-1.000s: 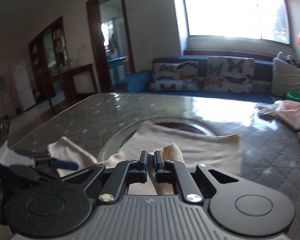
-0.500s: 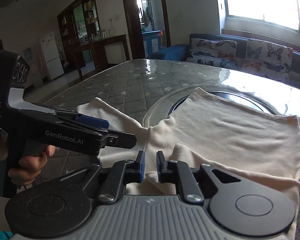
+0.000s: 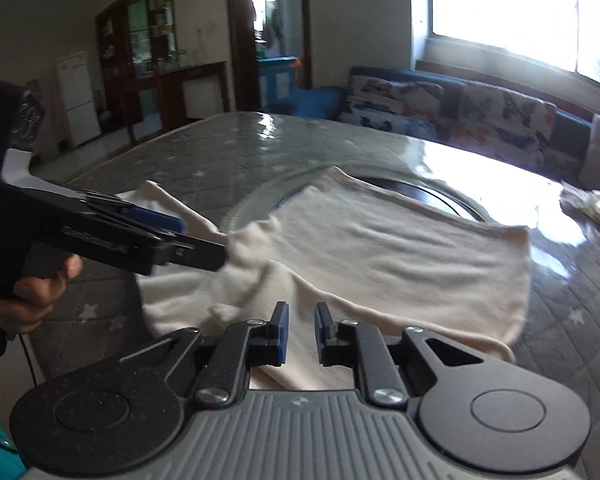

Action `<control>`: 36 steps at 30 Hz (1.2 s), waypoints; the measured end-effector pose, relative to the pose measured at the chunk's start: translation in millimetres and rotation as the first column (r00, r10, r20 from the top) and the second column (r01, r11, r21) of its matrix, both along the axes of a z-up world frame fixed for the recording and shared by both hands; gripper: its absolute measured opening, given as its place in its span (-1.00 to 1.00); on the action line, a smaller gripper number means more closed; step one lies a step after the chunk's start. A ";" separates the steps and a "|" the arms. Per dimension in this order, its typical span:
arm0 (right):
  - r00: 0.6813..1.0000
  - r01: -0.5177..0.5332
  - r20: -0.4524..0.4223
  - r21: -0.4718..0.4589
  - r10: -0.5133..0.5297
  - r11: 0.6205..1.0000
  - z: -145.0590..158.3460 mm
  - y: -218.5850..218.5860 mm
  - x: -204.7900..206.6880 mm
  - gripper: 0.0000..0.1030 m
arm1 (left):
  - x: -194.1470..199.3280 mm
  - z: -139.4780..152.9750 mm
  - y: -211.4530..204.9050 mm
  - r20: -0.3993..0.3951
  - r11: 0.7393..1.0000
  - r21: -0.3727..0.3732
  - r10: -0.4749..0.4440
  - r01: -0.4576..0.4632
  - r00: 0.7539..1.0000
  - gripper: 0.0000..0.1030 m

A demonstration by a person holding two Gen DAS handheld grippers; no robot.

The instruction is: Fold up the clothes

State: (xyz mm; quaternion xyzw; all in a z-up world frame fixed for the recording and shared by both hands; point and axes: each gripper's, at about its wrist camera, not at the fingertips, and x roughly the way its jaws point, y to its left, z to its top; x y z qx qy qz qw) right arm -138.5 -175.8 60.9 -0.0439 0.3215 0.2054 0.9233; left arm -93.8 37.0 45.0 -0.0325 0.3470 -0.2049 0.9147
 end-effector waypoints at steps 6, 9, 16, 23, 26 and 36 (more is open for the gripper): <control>1.000 0.021 0.023 -0.028 -0.020 0.999 -7.3 20.6 9.2 -0.68 | -0.1 2.0 0.0 0.004 1.000 0.006 0.010 -0.010 1.000 0.61; 1.000 0.013 0.018 -0.038 -0.012 0.999 -9.6 23.4 10.6 -0.68 | -0.8 1.9 0.8 0.005 1.000 0.003 0.012 -0.012 1.000 0.60; 0.995 0.085 0.044 -0.010 -0.084 0.996 -13.9 24.3 10.7 -0.68 | -5.0 2.6 4.4 0.009 1.000 -0.007 0.008 -0.008 1.000 0.60; 0.999 0.047 0.003 -0.088 -0.047 0.995 -33.5 33.6 13.4 -0.68 | -11.6 5.6 0.6 0.031 0.999 -0.017 -0.035 0.036 0.999 0.60; 0.999 0.032 0.028 -0.075 -0.030 0.997 -28.3 32.8 11.1 -0.68 | -15.8 7.1 -2.6 0.040 0.997 -0.026 -0.065 0.066 0.997 0.60; 0.999 0.020 0.049 -0.016 -0.019 1.000 -19.7 24.0 4.5 -0.68 | -20.8 7.2 -0.1 0.058 0.997 -0.027 -0.069 0.070 0.996 0.60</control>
